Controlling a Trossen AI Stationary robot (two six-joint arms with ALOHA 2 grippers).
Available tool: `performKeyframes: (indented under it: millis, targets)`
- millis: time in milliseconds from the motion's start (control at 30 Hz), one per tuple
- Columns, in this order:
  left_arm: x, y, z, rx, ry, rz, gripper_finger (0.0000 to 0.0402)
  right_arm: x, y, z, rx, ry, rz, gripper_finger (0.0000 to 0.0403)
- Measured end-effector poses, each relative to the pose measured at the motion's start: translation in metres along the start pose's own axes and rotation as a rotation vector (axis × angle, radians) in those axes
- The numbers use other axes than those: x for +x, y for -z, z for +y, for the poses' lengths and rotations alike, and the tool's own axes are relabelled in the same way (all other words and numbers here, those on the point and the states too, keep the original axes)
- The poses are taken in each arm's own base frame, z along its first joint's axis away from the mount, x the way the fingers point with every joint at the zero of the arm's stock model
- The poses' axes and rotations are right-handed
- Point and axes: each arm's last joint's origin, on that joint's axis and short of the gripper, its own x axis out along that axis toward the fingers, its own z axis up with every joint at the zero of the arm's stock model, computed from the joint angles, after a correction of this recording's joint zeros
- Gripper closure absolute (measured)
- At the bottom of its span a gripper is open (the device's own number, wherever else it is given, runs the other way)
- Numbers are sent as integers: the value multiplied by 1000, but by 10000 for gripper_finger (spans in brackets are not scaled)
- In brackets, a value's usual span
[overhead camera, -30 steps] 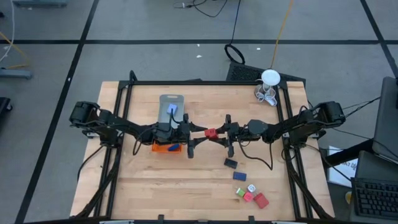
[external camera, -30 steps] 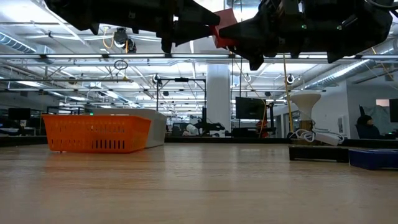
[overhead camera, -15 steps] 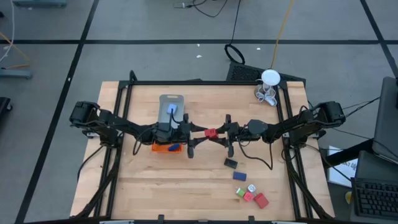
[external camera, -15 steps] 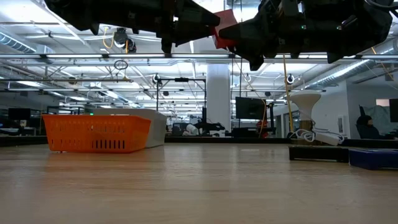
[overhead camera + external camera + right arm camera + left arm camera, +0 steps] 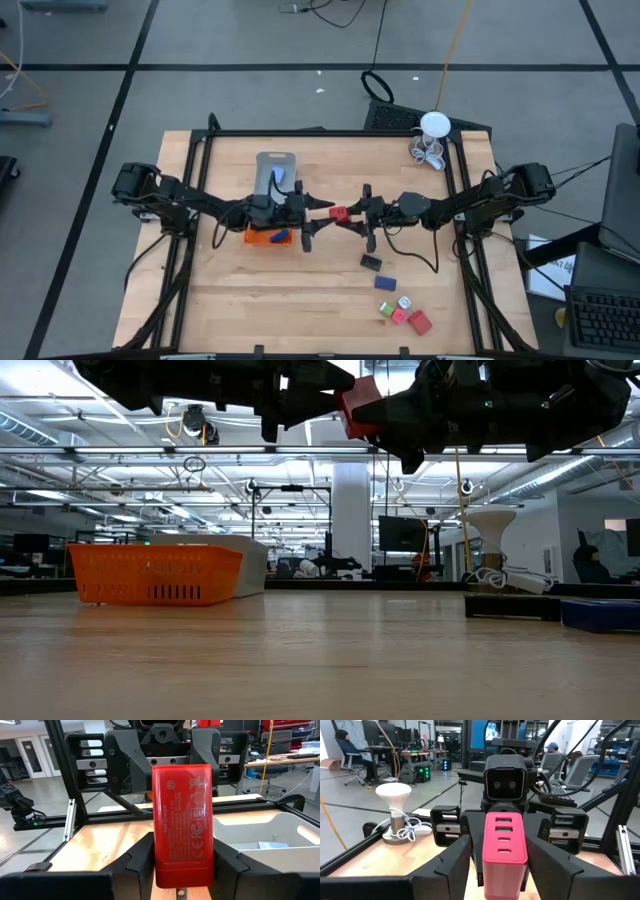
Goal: Pick & Place Office items
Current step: Put the top red charger adapter into the gray bin
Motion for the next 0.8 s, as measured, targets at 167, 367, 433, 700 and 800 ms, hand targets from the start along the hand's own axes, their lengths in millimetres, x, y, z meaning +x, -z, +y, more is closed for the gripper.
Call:
performKeyframes:
  millis: [167, 367, 433, 700, 800]
  targets:
    - [0, 1, -1, 2, 47, 11, 213, 0, 0, 0, -1, -5, 2, 277]
    - [0, 2, -1, 11, 44, 22, 217, 0, 0, 0, -1, -4, 2, 277]
    - [0, 3, 0, 16, 41, 37, 222, 0, 0, 0, -1, -4, 2, 277]
    - [0, 4, 0, 15, 40, 46, 249, 0, 0, 0, -1, -1, 1, 277]
    - [0, 4, 0, 15, 41, 46, 260, 0, 0, 0, -1, -1, 1, 277]
